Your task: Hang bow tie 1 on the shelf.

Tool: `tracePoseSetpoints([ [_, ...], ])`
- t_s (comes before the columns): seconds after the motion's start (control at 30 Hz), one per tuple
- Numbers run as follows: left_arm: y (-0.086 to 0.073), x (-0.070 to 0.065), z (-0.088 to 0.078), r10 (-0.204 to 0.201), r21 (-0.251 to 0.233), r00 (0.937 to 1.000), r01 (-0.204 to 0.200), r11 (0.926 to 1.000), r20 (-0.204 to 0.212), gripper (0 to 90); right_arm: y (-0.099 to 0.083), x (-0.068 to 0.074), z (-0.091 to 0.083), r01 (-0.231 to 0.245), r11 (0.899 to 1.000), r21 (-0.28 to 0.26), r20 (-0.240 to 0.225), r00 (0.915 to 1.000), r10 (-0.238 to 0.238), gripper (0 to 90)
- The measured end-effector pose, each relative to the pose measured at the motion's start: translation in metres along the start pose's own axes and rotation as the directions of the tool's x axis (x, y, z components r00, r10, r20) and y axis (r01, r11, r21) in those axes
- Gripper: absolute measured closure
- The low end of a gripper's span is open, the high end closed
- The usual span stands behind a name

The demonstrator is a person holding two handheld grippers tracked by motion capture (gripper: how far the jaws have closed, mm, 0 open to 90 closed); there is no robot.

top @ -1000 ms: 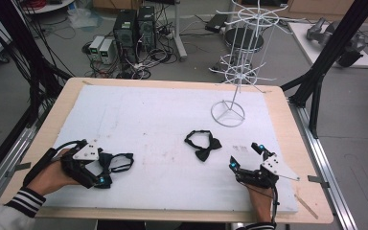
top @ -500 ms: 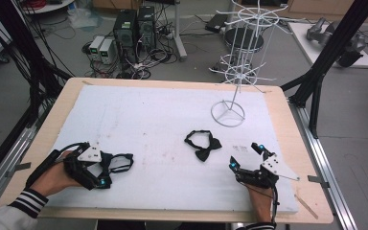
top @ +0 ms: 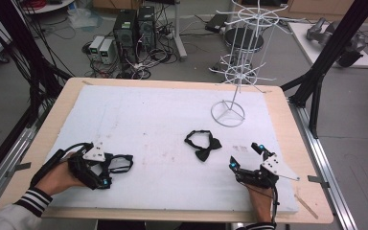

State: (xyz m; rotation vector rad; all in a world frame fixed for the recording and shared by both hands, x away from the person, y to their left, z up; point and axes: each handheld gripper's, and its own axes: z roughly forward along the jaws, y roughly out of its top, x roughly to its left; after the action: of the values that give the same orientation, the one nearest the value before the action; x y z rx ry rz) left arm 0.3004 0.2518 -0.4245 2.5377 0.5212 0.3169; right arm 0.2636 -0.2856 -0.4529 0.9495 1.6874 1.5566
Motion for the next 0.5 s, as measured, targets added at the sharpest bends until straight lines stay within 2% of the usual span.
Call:
tracePoseSetpoints([
  [0.27,-0.0006,-0.0026,-0.0044,0.007,0.000,0.9998,-0.007,1.0000,0.018,22.2,0.0000,0.0000,0.0000,0.001,1.000,0.001,0.000,1.0000,-0.001,4.5],
  [0.5,-0.0014,-0.0018,-0.0068,-0.016,0.006,0.9995,0.016,0.9999,0.027,35.0,0.0000,0.0000,0.0000,0.002,1.000,0.000,0.000,1.0000,-0.002,4.5],
])
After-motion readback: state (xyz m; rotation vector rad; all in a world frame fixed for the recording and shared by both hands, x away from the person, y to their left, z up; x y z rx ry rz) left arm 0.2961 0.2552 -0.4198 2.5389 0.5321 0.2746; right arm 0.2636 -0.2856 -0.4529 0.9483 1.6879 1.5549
